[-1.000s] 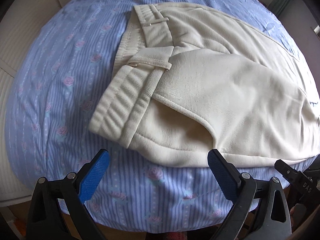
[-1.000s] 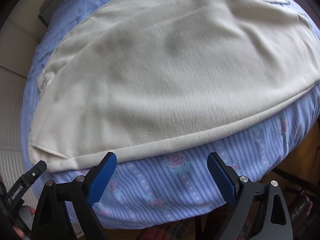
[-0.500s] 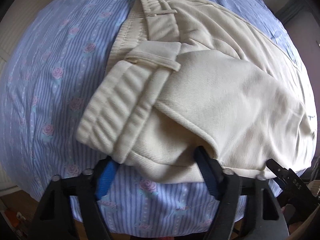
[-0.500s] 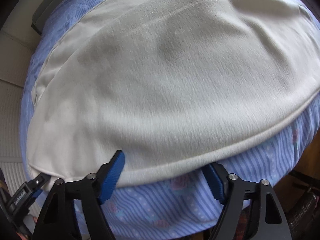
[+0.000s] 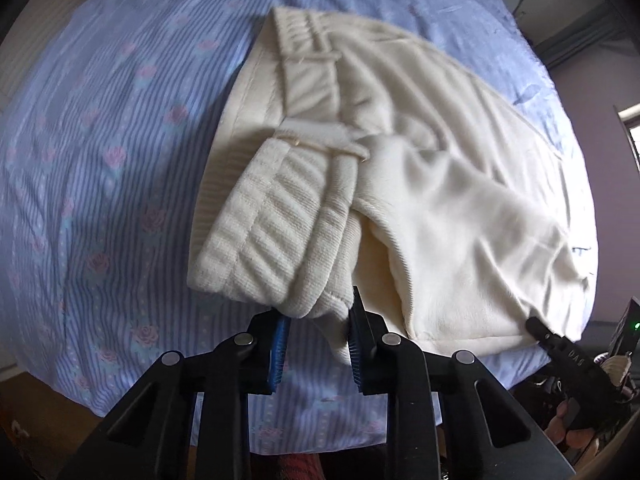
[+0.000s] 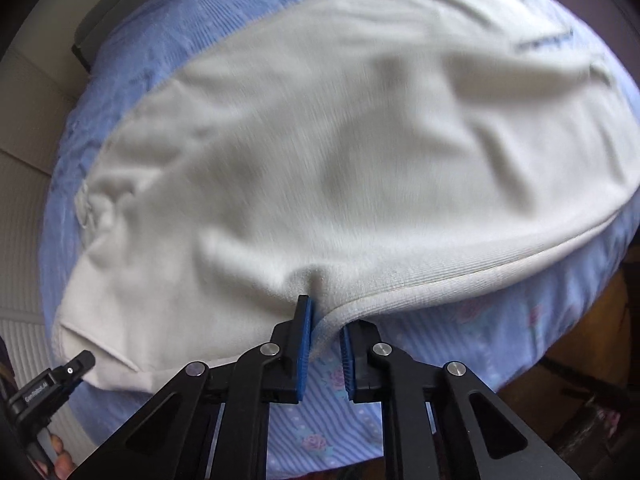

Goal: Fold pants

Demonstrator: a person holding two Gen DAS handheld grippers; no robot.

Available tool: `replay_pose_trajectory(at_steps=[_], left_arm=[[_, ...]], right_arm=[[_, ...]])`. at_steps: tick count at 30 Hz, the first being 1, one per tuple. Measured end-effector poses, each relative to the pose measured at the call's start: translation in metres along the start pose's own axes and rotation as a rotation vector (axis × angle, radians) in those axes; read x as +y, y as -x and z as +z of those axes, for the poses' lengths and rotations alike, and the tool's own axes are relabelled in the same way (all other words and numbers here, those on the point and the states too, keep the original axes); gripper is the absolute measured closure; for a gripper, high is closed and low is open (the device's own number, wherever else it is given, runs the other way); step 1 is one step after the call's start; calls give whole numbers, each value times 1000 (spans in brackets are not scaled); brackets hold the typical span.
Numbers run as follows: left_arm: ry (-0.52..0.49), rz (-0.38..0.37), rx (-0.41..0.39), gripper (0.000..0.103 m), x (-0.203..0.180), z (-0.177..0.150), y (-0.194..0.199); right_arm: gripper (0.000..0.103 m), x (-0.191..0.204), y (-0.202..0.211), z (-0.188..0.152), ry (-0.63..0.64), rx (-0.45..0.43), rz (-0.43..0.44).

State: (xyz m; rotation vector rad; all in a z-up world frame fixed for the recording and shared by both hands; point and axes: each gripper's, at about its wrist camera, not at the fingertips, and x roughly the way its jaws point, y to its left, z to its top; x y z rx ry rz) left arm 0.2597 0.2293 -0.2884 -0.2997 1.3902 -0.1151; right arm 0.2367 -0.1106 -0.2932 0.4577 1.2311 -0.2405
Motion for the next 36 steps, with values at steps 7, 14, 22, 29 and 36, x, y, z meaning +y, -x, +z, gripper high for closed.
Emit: replay_pose_trajectory(at_steps=[7,14,22,29,36], left_arm=[[-42,-38,-71,85,-15,15,35],[-36,-54,-171,90,-43,63,48],[46,-74,-250,90,-51,140,39],[108,-57,-251,90,-46,207,9],[153,-14,-187,90,-38,255,-36]], right_arm=[[89,3,53,38,51,-114,23],[91,24,56,87,99,-163,75],[91,48,44,163,136,-209,140],[91,90,-12,238,211,-181,143],[91,116,-76,278,245,-71,111]])
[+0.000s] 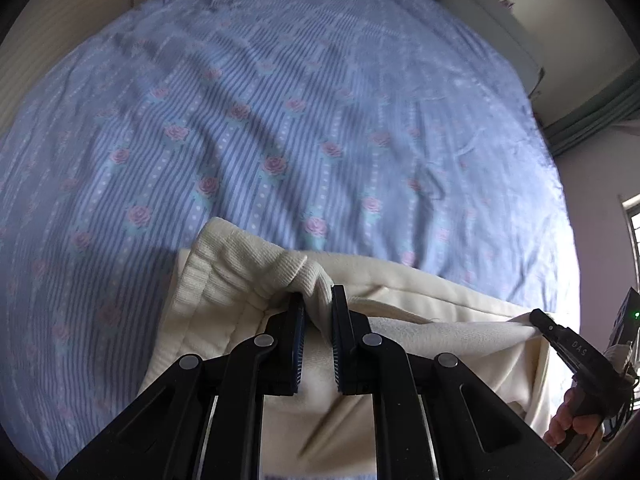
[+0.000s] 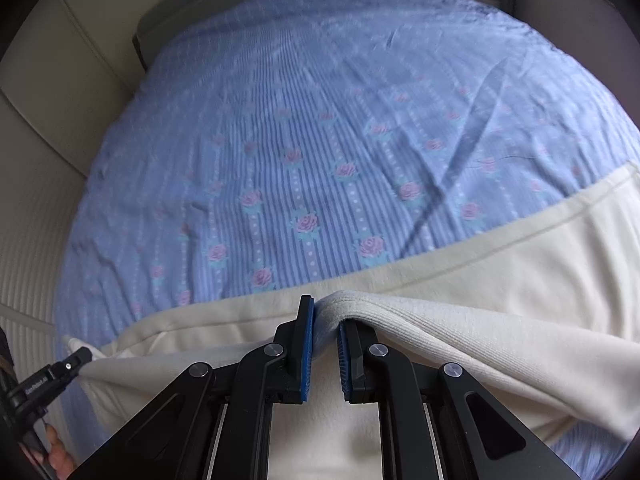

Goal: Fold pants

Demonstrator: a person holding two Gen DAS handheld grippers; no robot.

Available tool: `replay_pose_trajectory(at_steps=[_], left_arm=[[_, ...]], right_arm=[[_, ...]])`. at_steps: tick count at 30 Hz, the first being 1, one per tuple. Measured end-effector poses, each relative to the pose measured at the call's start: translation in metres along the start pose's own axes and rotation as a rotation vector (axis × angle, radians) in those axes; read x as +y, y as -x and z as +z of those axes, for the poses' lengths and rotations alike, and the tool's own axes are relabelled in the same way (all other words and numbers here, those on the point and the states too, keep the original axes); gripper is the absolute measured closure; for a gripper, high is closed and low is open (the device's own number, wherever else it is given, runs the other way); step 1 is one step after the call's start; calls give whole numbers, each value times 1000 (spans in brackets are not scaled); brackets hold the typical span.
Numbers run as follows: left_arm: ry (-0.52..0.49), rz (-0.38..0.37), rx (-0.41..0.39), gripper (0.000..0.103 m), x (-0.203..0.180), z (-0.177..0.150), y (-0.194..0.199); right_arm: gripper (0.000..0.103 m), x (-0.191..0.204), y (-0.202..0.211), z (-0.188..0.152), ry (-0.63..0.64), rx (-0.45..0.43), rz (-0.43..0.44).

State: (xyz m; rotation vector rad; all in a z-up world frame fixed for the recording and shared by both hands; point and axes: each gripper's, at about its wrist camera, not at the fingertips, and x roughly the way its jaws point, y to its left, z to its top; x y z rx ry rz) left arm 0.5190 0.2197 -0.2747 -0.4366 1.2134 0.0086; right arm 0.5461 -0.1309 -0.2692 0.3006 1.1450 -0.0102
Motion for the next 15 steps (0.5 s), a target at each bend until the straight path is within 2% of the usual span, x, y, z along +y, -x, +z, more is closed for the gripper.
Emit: replay_pose_trajectory(at_steps=[3,6,9,10,11,13,15], left_arm=[[14,26,32,89,4,8,-19],[65,41,83,87,12,13,-32],[109,23,101,80,12,14,-27],[112,9,99,70,11,14,-21],[108,9,90,45,8,13,-14],[80,71,33,18,2,11,6],[7,92,-29,18,-5,7,32]], right_arm=[[90,2,-17,6,-6,46,-11],[83,7,-22,9,-5,89,-30],[65,14,-11,11,1,90,3],[57,17,-6,11,1,88,19],[48,20,2,9,6,85,37],[45,27,21,4,25,58,54],[45,34,47,-4,59,10,90]])
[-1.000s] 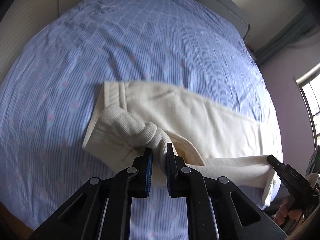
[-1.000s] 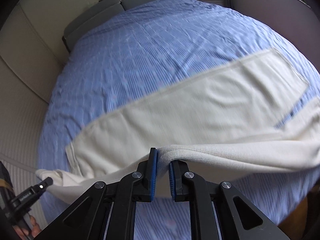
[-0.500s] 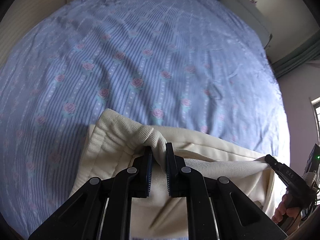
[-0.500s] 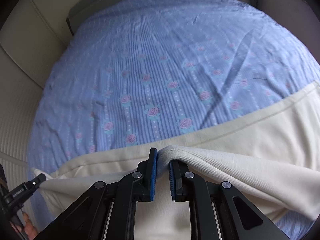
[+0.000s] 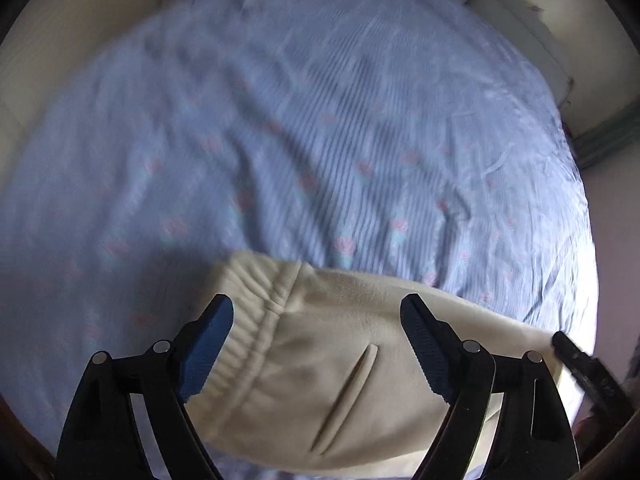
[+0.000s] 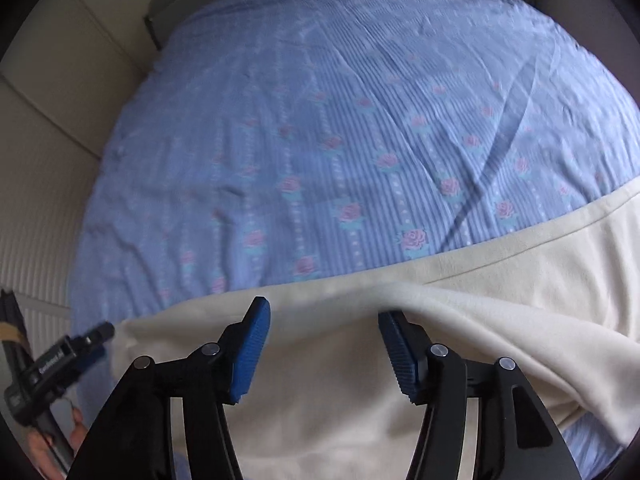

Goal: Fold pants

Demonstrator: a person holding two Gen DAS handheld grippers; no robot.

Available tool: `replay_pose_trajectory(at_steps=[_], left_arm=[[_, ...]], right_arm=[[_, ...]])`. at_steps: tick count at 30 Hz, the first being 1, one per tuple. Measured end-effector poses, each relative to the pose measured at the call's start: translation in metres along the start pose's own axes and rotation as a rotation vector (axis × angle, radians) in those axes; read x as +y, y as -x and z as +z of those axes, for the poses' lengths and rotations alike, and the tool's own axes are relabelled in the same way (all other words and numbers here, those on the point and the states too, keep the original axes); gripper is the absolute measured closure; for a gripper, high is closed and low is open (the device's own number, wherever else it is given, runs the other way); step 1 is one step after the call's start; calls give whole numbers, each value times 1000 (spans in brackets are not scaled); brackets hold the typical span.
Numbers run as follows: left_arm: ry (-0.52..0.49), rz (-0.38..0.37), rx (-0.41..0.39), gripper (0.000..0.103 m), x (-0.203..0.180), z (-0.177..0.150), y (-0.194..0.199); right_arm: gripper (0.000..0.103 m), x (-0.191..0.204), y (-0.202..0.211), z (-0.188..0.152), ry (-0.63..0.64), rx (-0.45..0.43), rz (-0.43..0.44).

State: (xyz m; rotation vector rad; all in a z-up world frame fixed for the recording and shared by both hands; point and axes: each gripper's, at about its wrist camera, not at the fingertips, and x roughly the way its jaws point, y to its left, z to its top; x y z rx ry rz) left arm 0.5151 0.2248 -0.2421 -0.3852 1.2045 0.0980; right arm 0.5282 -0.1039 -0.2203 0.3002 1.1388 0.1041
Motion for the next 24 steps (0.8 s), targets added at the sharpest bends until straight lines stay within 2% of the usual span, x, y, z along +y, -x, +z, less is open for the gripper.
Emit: replay_pose_trajectory(at_steps=[5,8,12,19,24], left_arm=[[-195,-31,-41,18,-13,-25,55],[-329,-61,-70,18,-26,-52,91],[-437,-121,-114,18,-45,-87,135],[-534,-236,-145,18,-98,-143,179],[-573,-286,-141,18,-159,-189,190]], right_arm=[[45,18,68,-29,71,-93,-17],[44,20,104,-50,75,-119,-18],[41,11,156,-87,52,-164,-55],[40,-44,232,-140,-19,-233,-134],[40,-108,273,-164,-77,-250,-157]])
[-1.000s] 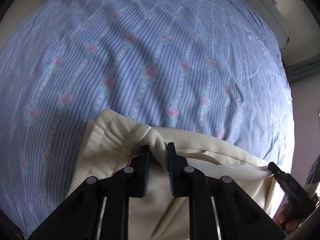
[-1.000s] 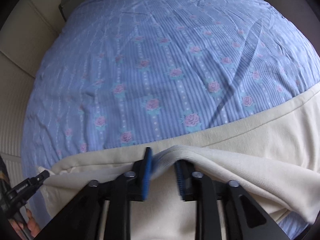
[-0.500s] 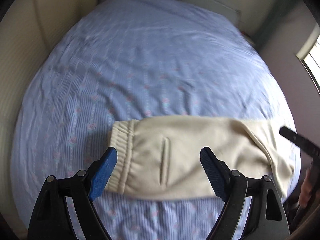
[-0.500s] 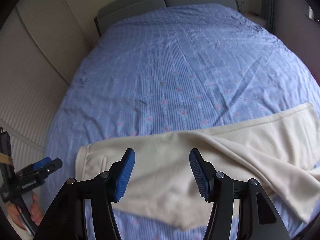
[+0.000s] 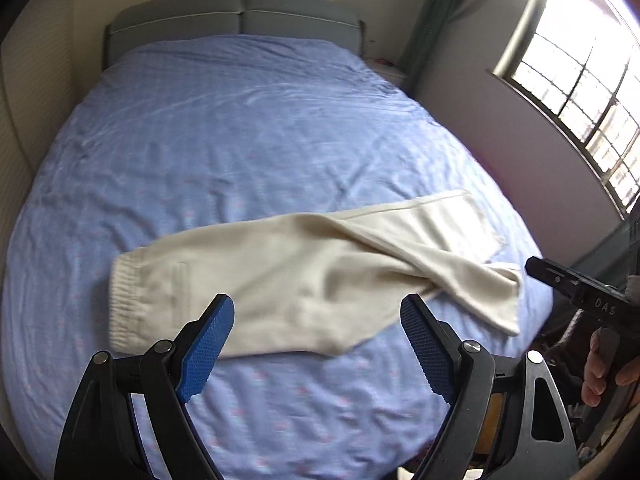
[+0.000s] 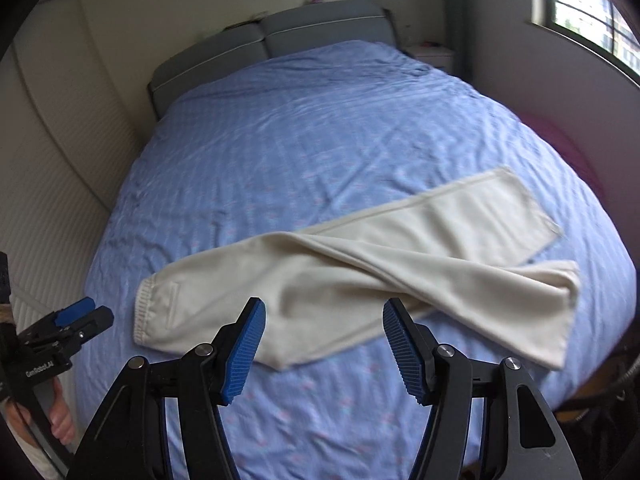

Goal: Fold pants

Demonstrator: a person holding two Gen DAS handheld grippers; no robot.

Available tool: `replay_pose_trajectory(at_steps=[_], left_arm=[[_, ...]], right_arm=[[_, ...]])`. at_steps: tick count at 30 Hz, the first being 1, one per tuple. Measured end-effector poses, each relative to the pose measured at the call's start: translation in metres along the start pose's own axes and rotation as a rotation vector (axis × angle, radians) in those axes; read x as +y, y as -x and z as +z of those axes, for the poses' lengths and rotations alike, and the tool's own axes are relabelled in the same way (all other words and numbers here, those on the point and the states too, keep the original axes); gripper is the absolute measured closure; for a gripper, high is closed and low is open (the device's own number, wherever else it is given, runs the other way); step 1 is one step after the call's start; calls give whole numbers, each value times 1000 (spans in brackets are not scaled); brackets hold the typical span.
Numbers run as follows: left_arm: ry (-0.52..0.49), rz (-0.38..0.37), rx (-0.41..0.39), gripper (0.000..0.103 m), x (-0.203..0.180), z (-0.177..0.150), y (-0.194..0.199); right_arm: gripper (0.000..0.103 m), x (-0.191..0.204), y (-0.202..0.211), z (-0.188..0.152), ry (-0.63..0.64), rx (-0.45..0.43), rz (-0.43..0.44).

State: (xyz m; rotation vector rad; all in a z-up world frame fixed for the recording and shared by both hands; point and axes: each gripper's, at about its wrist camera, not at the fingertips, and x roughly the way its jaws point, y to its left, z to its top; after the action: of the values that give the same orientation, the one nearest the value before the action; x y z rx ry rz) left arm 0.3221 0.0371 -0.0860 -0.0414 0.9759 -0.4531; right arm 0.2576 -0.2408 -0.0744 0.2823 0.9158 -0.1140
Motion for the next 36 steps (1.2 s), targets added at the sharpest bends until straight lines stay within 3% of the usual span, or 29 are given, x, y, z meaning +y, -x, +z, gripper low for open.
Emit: replay_pose_trajectory(at_steps=[7,14,22,26,32,36], left_arm=[[-3,48,18,18,-114,-10,-30],[-15,44,89,18,-194,-18,-79],[-55,-26,176,18,-236,-14,-139],[-47,-88,276,18,-247,-19,-185],[-82,-80,381,19,-264,-35,-245],[-41,-80,463,21,-271,-46,-291]], right_arm=[[40,-114,13,0,-38,36,21],[40,-216,0,-15,-149,92,-16],[40,-291,-19,-55,-357,149,-116],[40,-318,-29,-79,-461,162,-158],[40,-351,-60,-111,-585,201,-192],[40,-370,-101,-128,-624,276,-177]])
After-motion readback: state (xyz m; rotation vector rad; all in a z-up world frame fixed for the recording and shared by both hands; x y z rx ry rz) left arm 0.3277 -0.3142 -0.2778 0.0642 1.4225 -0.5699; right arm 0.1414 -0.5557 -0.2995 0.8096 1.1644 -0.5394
